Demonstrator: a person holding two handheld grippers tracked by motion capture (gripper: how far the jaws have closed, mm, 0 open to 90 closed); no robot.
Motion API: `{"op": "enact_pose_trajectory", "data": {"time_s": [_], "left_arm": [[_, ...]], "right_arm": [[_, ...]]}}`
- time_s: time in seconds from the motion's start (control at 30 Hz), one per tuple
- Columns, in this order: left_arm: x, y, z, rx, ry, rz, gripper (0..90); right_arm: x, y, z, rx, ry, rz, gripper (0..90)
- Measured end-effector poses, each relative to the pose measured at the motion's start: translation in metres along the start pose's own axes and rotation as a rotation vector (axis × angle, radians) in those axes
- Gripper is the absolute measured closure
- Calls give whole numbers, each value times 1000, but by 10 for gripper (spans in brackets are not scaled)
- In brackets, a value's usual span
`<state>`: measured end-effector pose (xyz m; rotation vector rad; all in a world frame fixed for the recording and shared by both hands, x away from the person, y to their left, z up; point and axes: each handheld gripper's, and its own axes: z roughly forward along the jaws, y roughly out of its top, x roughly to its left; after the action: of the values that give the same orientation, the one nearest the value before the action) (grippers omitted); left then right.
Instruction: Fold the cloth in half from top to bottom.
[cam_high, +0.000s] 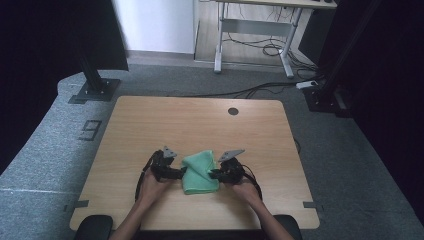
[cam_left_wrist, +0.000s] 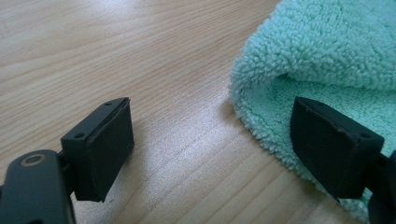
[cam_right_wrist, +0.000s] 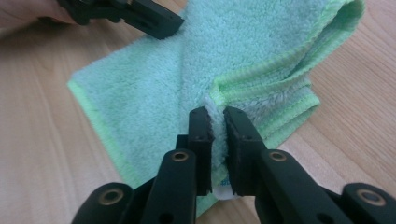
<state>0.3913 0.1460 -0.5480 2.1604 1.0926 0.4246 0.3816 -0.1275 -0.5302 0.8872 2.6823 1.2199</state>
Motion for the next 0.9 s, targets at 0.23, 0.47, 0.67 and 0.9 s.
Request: {"op": "enact_pose_trajectory", "data": {"time_s": [0.23,0.47,0.67,0.9], "left_arm": [[0,0,0,0,0,-2,145],[0,0,0,0,-1,-4,145],[1,0,0,0,-6,-1,146],[1,0,0,1,-7,0,146]], "right_arm": [[12,-4,-10,-14,30,-7,764],[22,-10,-13,3,44,-25,714],[18,-19,-11,27,37,-8,650],[16,-20,-22,-9,26,3,759]]}}
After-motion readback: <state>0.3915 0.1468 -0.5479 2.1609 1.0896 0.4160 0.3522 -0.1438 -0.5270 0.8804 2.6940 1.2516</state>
